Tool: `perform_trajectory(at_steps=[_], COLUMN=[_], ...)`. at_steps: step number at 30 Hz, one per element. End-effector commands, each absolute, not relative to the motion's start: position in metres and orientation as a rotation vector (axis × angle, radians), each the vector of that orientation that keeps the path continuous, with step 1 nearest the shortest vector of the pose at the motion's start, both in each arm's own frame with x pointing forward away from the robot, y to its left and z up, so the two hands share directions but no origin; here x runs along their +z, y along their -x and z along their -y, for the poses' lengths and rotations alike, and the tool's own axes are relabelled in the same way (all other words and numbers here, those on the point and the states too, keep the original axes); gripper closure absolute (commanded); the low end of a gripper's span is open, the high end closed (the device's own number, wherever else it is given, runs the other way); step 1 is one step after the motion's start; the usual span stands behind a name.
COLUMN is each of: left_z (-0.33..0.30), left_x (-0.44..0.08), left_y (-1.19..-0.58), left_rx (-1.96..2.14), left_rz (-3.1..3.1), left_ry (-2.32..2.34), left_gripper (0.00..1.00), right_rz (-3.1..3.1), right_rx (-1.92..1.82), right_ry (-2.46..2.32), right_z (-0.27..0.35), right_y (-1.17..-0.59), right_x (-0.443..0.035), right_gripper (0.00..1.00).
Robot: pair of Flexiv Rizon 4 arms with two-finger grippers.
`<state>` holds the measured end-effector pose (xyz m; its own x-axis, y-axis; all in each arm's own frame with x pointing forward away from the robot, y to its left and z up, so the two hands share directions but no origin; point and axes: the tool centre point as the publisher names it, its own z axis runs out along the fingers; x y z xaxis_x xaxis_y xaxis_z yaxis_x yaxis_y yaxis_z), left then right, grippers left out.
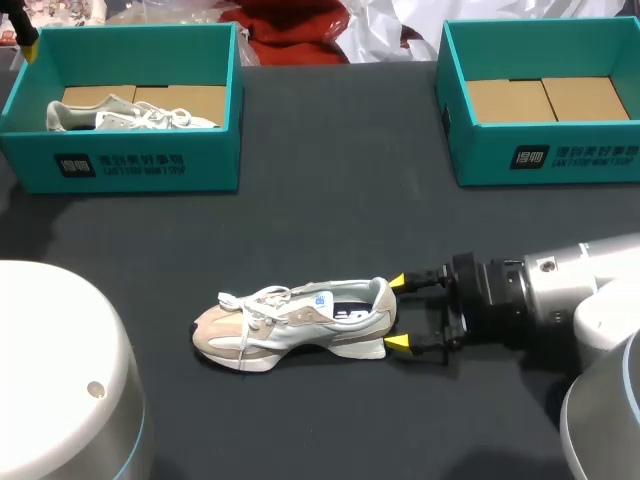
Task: Take the shoe out of the shoebox, open the shoe tongue, remove and reinsert the insole, then place the shoe into the shoebox
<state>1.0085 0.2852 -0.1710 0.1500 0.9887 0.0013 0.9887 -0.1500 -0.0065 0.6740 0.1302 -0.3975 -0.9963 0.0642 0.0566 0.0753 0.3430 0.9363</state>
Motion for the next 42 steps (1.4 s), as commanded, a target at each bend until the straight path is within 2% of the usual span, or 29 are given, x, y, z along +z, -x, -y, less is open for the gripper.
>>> perform_trajectory(at_steps=[1, 42], left_z=[-0.286, -0.286], left_x=[-0.171, -0.171], left_y=[-1.008, -1.008], left_rx=[0.002, 0.002], left_rz=[2.042, 2.042], left_ry=[2.378, 2.378], left_gripper=[0.0, 0.0], right_rz=[2.566, 2.568], right_rx=[-1.782, -1.744], right_ry=[0.132, 0.114], right_z=[-0.137, -0.171], right_y=[-0.678, -0.677], right_x=[-0.401, -0.406], right_gripper=[0.0, 0.0])
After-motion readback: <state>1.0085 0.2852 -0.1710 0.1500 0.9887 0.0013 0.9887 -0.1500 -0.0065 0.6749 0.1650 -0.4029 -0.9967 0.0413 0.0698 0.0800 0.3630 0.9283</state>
